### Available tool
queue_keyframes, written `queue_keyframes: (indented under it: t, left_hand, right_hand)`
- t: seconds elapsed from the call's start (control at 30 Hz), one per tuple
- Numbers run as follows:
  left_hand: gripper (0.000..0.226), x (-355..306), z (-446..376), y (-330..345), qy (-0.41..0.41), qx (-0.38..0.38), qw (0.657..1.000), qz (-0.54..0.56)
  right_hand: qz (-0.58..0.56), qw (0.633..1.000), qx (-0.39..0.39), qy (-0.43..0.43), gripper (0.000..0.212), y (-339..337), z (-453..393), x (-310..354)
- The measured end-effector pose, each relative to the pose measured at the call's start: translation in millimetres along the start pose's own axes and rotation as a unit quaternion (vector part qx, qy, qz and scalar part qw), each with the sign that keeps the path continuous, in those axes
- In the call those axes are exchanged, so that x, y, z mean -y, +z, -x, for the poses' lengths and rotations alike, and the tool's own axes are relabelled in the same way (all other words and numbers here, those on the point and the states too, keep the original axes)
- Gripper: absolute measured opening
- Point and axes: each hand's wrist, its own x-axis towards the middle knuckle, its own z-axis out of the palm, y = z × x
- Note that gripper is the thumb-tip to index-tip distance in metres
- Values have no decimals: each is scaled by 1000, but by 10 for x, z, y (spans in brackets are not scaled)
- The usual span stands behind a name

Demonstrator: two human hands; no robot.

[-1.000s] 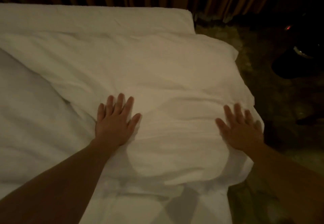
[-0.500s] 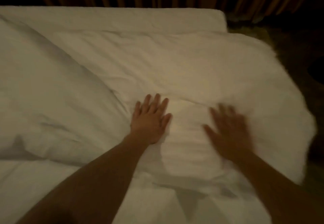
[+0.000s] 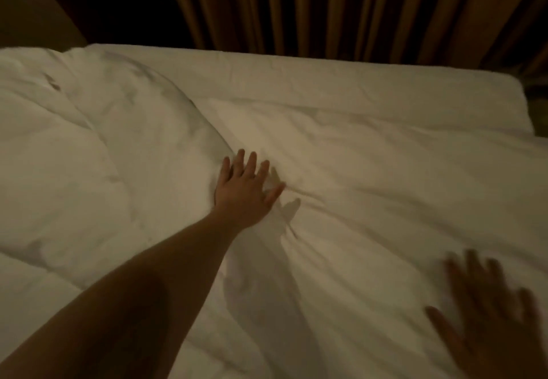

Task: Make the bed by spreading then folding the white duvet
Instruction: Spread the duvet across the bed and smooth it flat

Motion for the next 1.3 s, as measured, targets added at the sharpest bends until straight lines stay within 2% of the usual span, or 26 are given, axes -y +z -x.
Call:
queue_keyframes:
  t: [0.13, 0.2, 0.3, 0.4, 0.47, 0.57, 0.63, 0.7, 0.8, 0.93, 1.0, 1.1, 1.17, 1.3]
  left_hand:
    - [78, 500, -539, -130, 32, -16, 999, 6]
    - [77, 732, -652, -186, 17, -17, 1000, -6]
    - [77, 1506, -870, -189, -5, 4, 1000, -16]
    - [80, 2231, -996, -197, -11, 26, 1000, -9]
    - [82, 2620, -1018, -160, -51, 38, 997, 40]
    - [100, 3073, -955, 32, -213, 41, 962, 167]
    - [112, 3283, -878, 182, -340, 33, 905, 253]
    - [120, 3392, -813, 305, -427, 18, 839, 337]
    - [117, 3393, -807, 409, -446, -28, 775, 447]
    - [95, 3296, -785, 435, -408, -91, 716, 559]
    - [85, 3266, -678, 404, -391, -107, 717, 568]
    - [70, 3369, -454, 245, -371, -127, 750, 533]
    - [65, 3539, -278, 8, -362, -152, 759, 519]
    - [64, 3862, 66, -736, -331, -239, 739, 537]
  right_hand:
    - [-54, 997, 60, -13, 93, 7, -871, 1605]
    - [-106, 991, 76, -10, 102, 8, -1076, 2167]
    - [-189, 978, 82, 23, 103, -2, -1496, 3174]
    - [-162, 978, 103, 85, 110, -25, -1872, 3858]
    - [-119, 981, 93, 120, 114, 28, -2070, 4157]
    - [-51, 987, 92, 124, 115, 144, -2142, 4416]
    - [-2, 989, 88, 122, 117, 232, -2116, 4526]
    - [22, 990, 75, 118, 116, 344, -2051, 4610]
    - [24, 995, -1, 98, 100, 538, -1928, 4663]
    - [1, 995, -19, 96, 81, 621, -1813, 4646]
    - [-9, 996, -1, 93, 77, 597, -1750, 4622]
    - [-10, 997, 16, 80, 79, 461, -1705, 4580]
    - [-14, 997, -4, 70, 83, 215, -1714, 4582]
    - [-8, 998, -59, 36, 89, -518, -1734, 4666]
